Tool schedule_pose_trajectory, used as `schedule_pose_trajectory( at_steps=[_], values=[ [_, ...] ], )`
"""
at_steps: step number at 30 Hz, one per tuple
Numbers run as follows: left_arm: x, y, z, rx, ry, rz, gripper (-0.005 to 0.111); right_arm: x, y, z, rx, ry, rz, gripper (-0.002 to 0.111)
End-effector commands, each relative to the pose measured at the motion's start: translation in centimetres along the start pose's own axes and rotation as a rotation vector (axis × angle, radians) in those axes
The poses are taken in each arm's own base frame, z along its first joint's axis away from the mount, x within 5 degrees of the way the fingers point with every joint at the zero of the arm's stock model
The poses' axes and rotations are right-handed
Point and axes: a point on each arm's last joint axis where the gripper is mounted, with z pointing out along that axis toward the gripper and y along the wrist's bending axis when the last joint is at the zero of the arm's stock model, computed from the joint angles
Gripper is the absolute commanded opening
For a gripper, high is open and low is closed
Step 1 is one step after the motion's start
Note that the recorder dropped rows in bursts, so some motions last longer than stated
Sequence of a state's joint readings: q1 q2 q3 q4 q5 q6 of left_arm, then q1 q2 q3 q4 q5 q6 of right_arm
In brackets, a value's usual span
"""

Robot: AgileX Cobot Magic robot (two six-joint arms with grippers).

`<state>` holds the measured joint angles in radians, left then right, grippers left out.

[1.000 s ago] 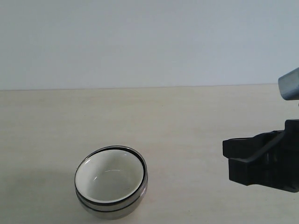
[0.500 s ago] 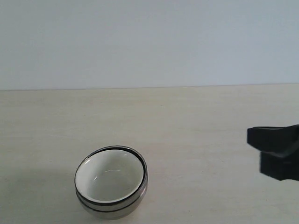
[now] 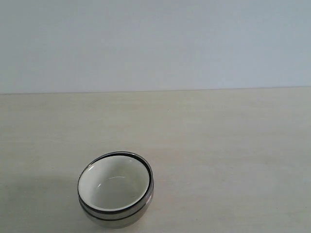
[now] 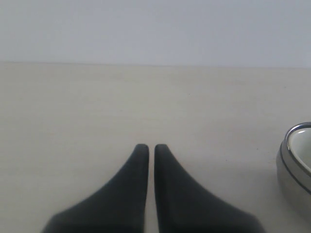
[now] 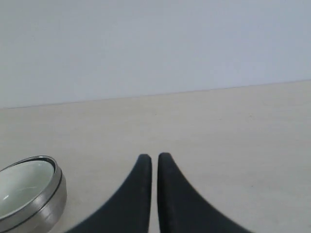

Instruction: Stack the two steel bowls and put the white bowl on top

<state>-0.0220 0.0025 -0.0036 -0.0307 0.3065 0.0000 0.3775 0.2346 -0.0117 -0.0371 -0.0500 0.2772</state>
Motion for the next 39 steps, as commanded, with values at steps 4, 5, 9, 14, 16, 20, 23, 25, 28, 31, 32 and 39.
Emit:
schedule_pose_trajectory(
  at_steps=[4,5,9,14,16,20,23,25,28,31,32,39],
  values=[
    [0.1,0.0,0.0,-0.001,0.002,-0.015,0.004,-0.4,-0.2,-1.1,0.014,-0.110,-0.021,0.000],
    [0.1,0.0,0.0,-0.001,0.002,-0.015,0.004,-0.4,-0.2,-1.3,0.015,-0.123,-0.026,0.000],
    [0.1,0.0,0.0,-0.001,0.002,-0.015,0.004,0.2,-0.5,-1.7,0.060,-0.085,-0.099,0.000],
    [0.1,0.0,0.0,-0.001,0.002,-0.015,0.004,0.8,-0.9,-1.8,0.109,-0.011,-0.180,0.000],
    [0.1,0.0,0.0,-0.001,0.002,-0.015,0.004,1.1,-1.0,-1.9,0.132,0.015,-0.181,0.000],
    [0.1,0.0,0.0,-0.001,0.002,-0.015,0.004,1.3,-1.4,-2.0,0.179,0.043,-0.173,0.000],
    [0.1,0.0,0.0,-0.001,0.002,-0.015,0.004,1.5,-1.5,-2.0,0.206,0.057,-0.168,0.000],
    [0.1,0.0,0.0,-0.001,0.002,-0.015,0.004,1.5,-1.6,-2.0,0.221,0.063,-0.169,0.000],
    [0.1,0.0,0.0,-0.001,0.002,-0.015,0.004,1.5,-1.8,-2.1,0.255,0.066,-0.168,0.000],
    [0.1,0.0,0.0,-0.001,0.002,-0.015,0.004,1.8,-2.0,-2.2,0.288,0.089,-0.163,0.000],
    [0.1,0.0,0.0,-0.001,0.002,-0.015,0.004,1.9,-2.1,-2.2,0.295,0.108,-0.166,0.000],
    [0.1,0.0,0.0,-0.001,0.002,-0.015,0.004,2.1,-2.1,-2.2,0.299,0.132,-0.176,0.000]
  ],
)
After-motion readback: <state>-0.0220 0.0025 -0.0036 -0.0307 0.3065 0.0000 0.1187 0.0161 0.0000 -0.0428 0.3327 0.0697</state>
